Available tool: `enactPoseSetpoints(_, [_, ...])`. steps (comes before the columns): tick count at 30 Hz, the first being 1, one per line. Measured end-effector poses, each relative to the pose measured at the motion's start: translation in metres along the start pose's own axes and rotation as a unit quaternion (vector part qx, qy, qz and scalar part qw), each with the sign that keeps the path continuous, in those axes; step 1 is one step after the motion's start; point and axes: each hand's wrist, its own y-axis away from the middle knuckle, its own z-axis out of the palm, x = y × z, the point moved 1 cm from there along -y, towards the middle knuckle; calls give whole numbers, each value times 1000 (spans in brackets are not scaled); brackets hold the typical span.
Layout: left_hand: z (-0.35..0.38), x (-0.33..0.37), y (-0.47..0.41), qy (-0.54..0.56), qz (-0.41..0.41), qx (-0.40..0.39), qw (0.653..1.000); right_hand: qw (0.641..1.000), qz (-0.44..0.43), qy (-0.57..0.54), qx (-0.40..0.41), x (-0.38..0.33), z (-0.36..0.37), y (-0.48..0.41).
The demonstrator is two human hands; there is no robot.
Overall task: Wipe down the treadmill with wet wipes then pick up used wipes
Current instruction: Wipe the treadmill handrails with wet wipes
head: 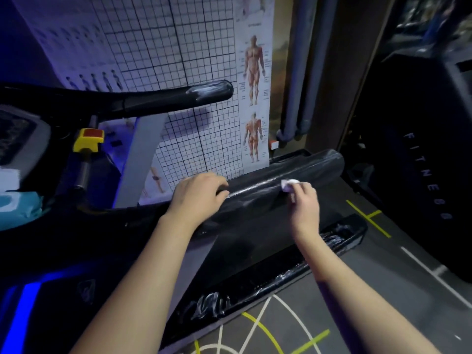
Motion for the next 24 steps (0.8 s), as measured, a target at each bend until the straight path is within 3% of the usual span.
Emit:
enactPoseSetpoints(2, [5,10,-11,5,4,-8,1000,988,144,2,55,34,-16,-15])
enactPoseSetpoints(3, [7,15,-17,9,4,-12,1000,985,156,0,71,38,-22,-20])
enactPoseSetpoints(4, [8,20,-23,12,2,-16,1000,990,127,-17,64,33,-25,-23])
enactPoseSetpoints(7, [12,36,-42,18,-4,-35,999,994,-78,-77,-11,-4,-17,-15])
enactPoseSetpoints(9, [13,46,-53,16,-9,-42,999,979,-199,-39,-37,-5,-11,-7])
enactPoseSetpoints(10, [14,50,-58,17,-9,-45,999,981,-186,-27,-38,9,-9,-11])
enactPoseSetpoints(14, [14,71,-78,16,2,-54,998,994,82,-59,37,74,-32,-44])
enactPoseSetpoints(16, [16,84,-89,17,1,-55,998,986,138,-72,60,95,-46,-66])
enactPoseSetpoints(18, [18,100,-102,21,-2,-56,998,991,90,-71,75,102,-52,-90])
enactPoseSetpoints(20, [20,116,-117,25,-2,-60,998,995,-19,-77,63,100,-53,-109])
enactPoseSetpoints(22, [23,131,-130,21,-4,-75,997,987,-132,-87,12,101,-48,-125])
enactPoseSetpoints(24, [27,142,-141,10,-11,-95,995,983,-163,-85,-32,111,-42,-133])
